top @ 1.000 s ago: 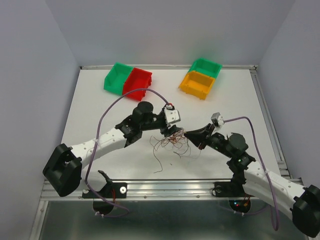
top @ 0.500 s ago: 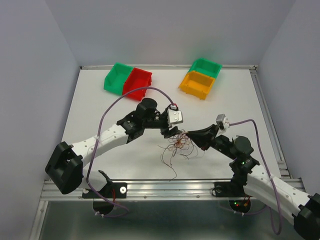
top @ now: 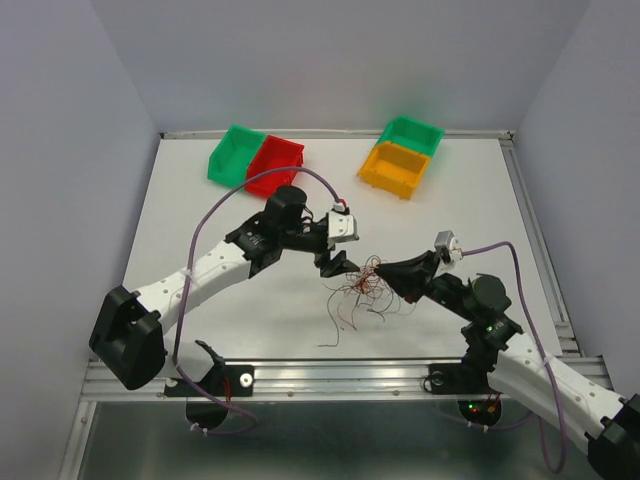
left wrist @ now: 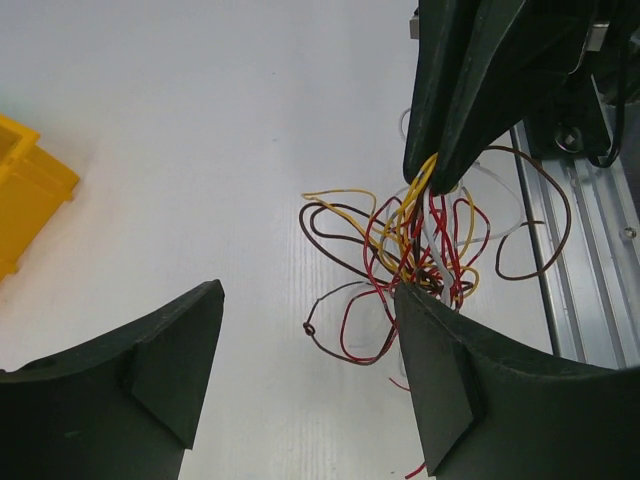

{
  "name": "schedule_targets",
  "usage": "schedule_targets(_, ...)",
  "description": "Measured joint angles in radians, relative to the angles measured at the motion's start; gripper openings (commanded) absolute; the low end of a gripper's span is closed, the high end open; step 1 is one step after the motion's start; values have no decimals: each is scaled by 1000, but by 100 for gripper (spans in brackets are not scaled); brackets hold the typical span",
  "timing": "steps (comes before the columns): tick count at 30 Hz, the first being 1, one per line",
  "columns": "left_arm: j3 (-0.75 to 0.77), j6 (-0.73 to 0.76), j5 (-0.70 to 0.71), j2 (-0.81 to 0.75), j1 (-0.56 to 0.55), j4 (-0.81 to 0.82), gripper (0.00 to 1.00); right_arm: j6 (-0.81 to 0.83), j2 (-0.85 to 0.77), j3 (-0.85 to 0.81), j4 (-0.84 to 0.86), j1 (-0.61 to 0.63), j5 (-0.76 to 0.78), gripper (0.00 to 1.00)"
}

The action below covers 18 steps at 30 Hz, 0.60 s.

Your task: Untangle the cables

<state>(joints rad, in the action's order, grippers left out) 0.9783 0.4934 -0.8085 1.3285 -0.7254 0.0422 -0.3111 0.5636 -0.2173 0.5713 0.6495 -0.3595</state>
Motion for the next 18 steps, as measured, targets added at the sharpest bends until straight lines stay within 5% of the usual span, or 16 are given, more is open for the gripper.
schedule_targets(15, 17, 53, -6, 79, -89, -58, 74, -3, 73, 0, 44, 0, -74, 10)
schedule_targets(17, 19, 57, -8, 83, -92, -66, 67, -3, 80, 0, 47, 0, -76, 9)
schedule_targets(18, 21, 57, -10, 85, -92, -70, 50, -3, 86, 0, 51, 0, -76, 8)
